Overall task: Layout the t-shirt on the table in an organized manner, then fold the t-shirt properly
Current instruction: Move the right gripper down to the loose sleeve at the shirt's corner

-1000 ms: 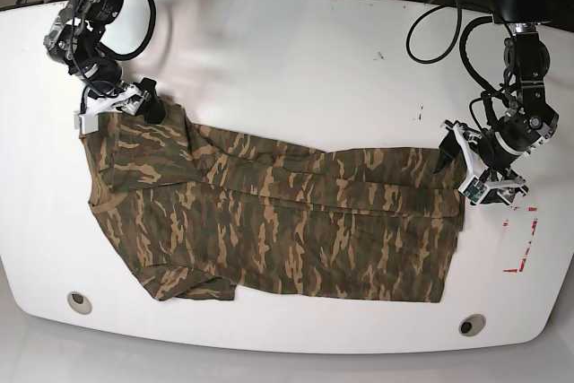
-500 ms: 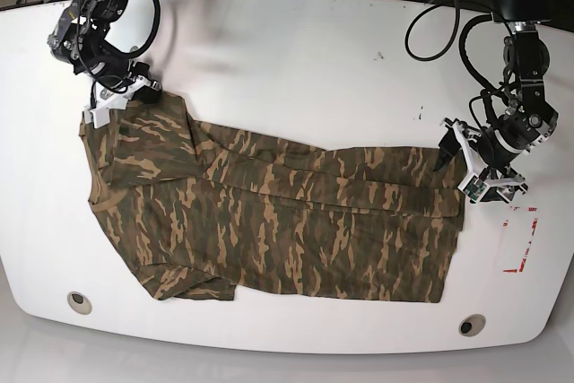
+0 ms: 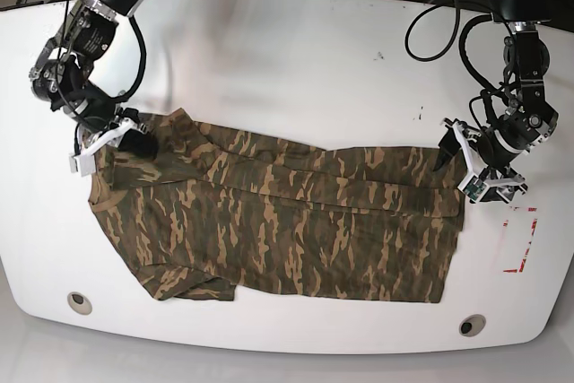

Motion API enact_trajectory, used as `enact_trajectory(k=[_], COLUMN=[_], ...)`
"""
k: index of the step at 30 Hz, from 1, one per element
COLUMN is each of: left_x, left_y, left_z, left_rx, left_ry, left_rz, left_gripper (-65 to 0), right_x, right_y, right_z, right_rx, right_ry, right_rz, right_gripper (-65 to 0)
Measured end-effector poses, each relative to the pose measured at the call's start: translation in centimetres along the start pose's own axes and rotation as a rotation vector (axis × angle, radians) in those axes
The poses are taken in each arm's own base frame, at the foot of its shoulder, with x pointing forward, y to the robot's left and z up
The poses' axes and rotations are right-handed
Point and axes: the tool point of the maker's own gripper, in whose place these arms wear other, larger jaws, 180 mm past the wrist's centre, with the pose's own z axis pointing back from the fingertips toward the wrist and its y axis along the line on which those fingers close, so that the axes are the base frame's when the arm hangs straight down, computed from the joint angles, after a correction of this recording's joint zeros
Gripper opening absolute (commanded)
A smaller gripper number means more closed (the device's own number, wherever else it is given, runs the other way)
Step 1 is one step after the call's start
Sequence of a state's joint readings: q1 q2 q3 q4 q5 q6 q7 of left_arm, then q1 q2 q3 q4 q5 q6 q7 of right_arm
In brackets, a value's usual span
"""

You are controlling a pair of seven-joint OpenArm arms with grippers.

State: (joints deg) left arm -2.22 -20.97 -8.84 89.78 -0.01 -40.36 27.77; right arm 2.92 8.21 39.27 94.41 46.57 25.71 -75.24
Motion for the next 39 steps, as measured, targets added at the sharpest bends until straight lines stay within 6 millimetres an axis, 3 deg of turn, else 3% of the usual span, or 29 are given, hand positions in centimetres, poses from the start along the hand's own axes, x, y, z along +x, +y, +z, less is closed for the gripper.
enact_trajectory(k=[6,14,24,39], left_x=[0.0,-0.1,-0.9,-2.4], left_y=[0.0,-0.1,0.0,-1.5], left_z=[0.0,0.0,-0.3,-0.2], left_rx=[0.0,-0.002,0.025,-0.002], left_ry=[0.0,0.004,0.052,0.079], left_rz=[0.001,0.001,-0.04,-0.029], left_gripper=[-17.6,-17.6,-17.6,-17.6], right_x=[2.9,4.9,7.1,10.3], right_y=[1.3,3.2,5.4,4.0], right_z=[-1.9,-6.8,-11.0,-13.3], right_rx=[0.042,0.158,0.218,0.172], right_ry=[-0.019,-0.009,-0.013,-0.106], right_rz=[0.017,-0.054,-0.071,-0.07], right_gripper=[-65.0,-65.0,-65.0,-65.0])
